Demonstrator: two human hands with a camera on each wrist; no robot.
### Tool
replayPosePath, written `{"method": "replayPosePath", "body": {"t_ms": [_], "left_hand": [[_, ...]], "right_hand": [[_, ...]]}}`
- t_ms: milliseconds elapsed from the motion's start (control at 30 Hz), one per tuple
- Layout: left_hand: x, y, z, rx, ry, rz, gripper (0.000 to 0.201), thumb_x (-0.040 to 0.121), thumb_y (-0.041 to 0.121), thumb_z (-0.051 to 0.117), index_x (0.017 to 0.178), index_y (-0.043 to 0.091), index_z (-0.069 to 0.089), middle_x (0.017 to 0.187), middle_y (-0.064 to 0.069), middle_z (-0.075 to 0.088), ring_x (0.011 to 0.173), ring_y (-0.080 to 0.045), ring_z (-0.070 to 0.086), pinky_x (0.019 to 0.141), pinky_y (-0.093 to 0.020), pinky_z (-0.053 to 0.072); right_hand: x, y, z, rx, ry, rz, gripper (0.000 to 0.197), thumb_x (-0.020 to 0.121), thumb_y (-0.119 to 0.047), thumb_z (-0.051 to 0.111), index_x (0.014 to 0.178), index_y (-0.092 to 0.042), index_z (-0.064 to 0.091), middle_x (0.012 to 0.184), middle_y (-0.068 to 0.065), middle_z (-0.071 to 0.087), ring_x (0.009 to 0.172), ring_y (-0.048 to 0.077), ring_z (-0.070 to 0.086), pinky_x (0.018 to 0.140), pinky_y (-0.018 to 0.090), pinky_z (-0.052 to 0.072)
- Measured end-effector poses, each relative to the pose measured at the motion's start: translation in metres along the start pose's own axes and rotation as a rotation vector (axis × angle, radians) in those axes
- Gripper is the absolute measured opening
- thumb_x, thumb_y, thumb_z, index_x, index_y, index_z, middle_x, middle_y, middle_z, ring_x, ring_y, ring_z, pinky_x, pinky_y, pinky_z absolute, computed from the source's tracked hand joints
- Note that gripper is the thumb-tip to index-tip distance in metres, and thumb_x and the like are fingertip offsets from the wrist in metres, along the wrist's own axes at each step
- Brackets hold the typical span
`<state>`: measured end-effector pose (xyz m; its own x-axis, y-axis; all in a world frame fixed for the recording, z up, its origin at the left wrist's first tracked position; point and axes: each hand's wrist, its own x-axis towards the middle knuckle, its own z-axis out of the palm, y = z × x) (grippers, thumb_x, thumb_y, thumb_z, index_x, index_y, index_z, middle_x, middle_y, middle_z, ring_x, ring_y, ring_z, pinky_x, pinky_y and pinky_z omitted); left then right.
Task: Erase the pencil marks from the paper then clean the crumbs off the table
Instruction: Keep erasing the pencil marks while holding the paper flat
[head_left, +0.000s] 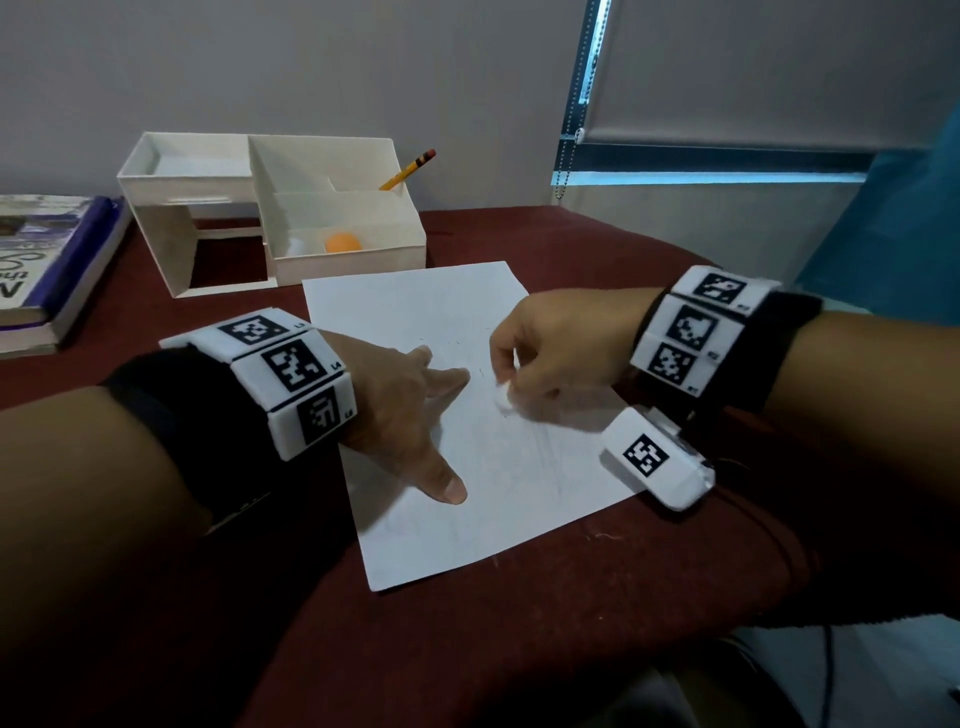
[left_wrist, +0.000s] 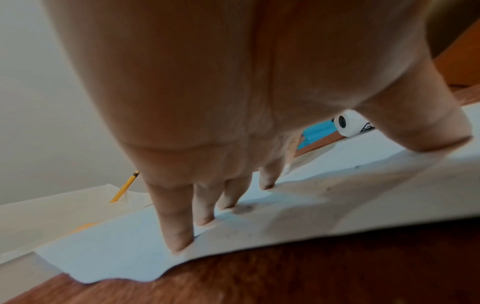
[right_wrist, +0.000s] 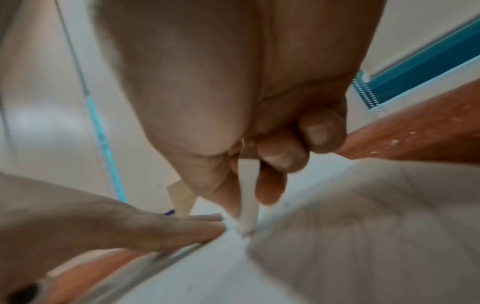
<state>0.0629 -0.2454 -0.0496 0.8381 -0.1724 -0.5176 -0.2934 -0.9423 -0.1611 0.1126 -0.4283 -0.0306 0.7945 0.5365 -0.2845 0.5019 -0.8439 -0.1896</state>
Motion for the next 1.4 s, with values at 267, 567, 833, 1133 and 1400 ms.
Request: {"method": "replayPosePath", "body": {"t_ms": [267,567,833,1133,1400], "left_hand": [[0.001,-0.002,0.000,-0.025,-0.007,0.005,0.121,0.058,0.089,0.059,0.149,0.050,-0.011,0.163,0.008,-0.013,0.151,-0.024,0.008,0.117,-0.057,0.017],[0.001,-0.002,0.000,-0.035,-0.014,0.000,0.121,0.058,0.089,0.059,0.149,0.051,-0.011,0.163,0.009,-0.013,0.151,-0.023,0.008,0.117,-0.058,0.017],[-0.001,-0.002,-0.001,-0.058,-0.013,-0.005,0.120,0.058,0.084,0.065,0.150,0.052,-0.005,0.163,0.012,-0.010,0.150,-0.023,0.014,0.116,-0.057,0.020],[0.003,0.034,-0.029,0.046,0.106,0.046,0.105,0.062,0.087,0.058,0.148,0.035,0.027,0.147,0.000,0.045,0.125,-0.025,0.050,0.097,-0.041,0.041],[0.010,0.033,-0.023,0.006,0.045,0.026,0.114,0.063,0.089,0.054,0.151,0.050,-0.008,0.165,0.005,0.001,0.150,-0.020,0.015,0.115,-0.047,0.020]], "right_hand": [[0.002,-0.004,0.002,-0.020,0.090,-0.006,0.009,0.087,-0.036,0.072,0.087,-0.027,0.071,0.080,-0.011,0.067,0.077,0.007,0.062,0.063,0.024,0.046],[0.002,-0.003,0.000,0.037,0.057,0.003,0.006,0.084,-0.033,0.075,0.084,-0.028,0.073,0.073,-0.015,0.066,0.071,0.003,0.061,0.060,0.022,0.047],[0.003,0.011,-0.006,0.147,0.033,0.040,0.009,0.086,-0.031,0.077,0.088,-0.022,0.074,0.065,-0.006,0.067,0.051,0.010,0.057,0.056,0.025,0.049],[-0.006,0.029,-0.005,0.034,0.156,0.087,0.012,0.087,-0.036,0.073,0.091,-0.025,0.071,0.075,-0.005,0.072,0.066,0.009,0.065,0.060,0.023,0.047],[-0.005,0.029,-0.003,0.033,0.140,0.033,0.016,0.085,-0.040,0.076,0.091,-0.026,0.074,0.074,-0.010,0.068,0.071,0.006,0.062,0.059,0.020,0.043]]}}
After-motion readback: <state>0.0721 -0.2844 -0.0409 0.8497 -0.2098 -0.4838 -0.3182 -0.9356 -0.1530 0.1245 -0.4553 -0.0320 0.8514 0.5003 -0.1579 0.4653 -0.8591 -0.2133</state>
